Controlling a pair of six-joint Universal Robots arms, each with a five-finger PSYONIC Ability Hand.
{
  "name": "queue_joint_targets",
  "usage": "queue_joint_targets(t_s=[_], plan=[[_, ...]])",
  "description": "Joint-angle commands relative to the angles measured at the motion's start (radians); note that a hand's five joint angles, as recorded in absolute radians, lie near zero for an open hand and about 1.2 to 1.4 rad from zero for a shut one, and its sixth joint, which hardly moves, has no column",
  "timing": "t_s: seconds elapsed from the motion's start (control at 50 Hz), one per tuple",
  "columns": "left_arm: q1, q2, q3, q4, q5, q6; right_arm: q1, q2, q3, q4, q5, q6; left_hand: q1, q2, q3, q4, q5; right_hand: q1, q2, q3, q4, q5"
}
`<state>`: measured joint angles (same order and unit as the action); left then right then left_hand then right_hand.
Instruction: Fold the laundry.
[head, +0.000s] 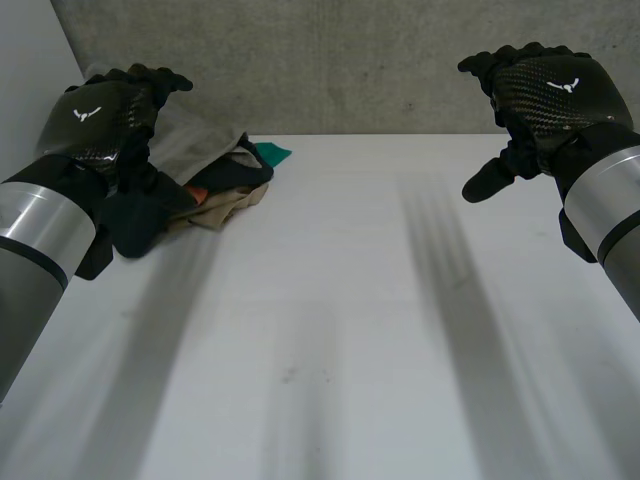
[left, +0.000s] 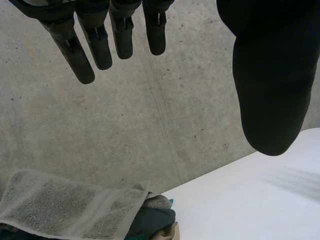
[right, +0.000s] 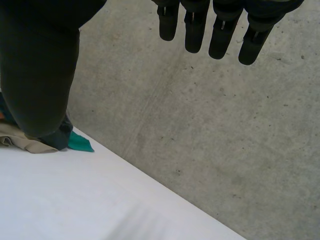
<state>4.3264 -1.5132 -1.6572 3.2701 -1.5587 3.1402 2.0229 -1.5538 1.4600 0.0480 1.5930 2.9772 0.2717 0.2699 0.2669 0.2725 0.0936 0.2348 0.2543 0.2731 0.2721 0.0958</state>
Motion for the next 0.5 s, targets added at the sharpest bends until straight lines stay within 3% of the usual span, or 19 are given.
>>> queue_joint_targets(t_s=[0.02, 0.22, 0.32, 0.5], plan=[[0.001, 0.002, 0.004, 0.0, 0.0, 0.0, 0.0, 0.0, 0.003, -0.002, -0.001, -0.01, -0.097, -0.095, -0.092, -0.098, -0.094, -0.06, -0.08, -0.099, -0.098, -0.096], [0.003, -0.018, 0.042, 0.005, 0.003, 0.004, 0.0, 0.0, 0.002, -0.002, -0.001, -0.01, -0.097, -0.095, -0.092, -0.098, -0.094, -0.06, -0.08, -0.099, -0.098, -0.096], [0.016, -0.141, 0.182, 0.029, 0.043, 0.026, -0.001, 0.0, 0.002, -0.002, -0.001, -0.012, -0.082, -0.08, -0.077, -0.083, -0.078, -0.06, -0.08, -0.099, -0.098, -0.096], [0.176, -0.439, 0.451, 0.034, 0.121, 0.242, 0.002, 0.001, 0.005, -0.004, -0.002, -0.012, -0.079, -0.077, -0.074, -0.08, -0.075, -0.06, -0.08, -0.099, -0.098, -0.096]])
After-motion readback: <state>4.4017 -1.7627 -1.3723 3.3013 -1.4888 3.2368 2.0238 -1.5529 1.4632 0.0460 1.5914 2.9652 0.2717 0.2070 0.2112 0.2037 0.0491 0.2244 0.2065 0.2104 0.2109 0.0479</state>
